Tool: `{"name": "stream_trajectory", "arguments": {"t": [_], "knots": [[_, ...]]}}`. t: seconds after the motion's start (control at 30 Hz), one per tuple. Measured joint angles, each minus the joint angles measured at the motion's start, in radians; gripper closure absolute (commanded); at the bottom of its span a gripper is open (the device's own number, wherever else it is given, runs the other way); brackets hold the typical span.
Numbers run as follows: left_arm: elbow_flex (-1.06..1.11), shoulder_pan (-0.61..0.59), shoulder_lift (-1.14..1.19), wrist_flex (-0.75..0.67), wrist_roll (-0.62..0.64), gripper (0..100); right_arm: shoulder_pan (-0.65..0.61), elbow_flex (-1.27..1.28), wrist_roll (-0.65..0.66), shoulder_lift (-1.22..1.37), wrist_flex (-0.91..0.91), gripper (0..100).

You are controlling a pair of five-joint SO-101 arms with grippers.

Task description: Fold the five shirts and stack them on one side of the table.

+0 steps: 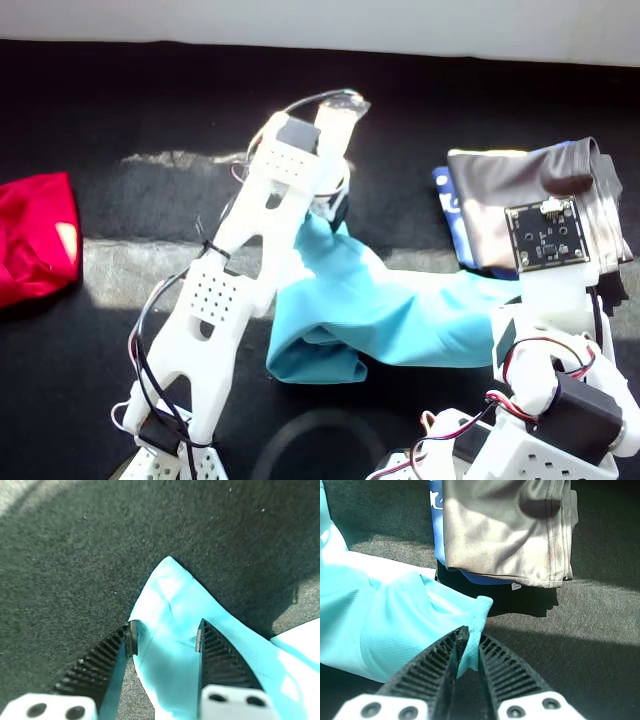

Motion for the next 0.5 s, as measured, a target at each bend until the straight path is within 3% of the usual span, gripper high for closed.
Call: {"name": "stream_trajectory", "arguments": {"t": [0.2, 0.37, 0.5], "knots": [[0.018, 0.000, 0.003, 0.000, 0.000, 81, 0.000, 0.000, 0.000, 0.000, 0.000, 99.2], [0.026, 0.000, 0.003, 0.000, 0.000, 100, 0.000, 0.000, 0.000, 0.000, 0.000, 99.2], [0.026, 0.002, 0.003, 0.000, 0.000, 99, 0.000, 0.000, 0.000, 0.000, 0.000, 99.2]]}}
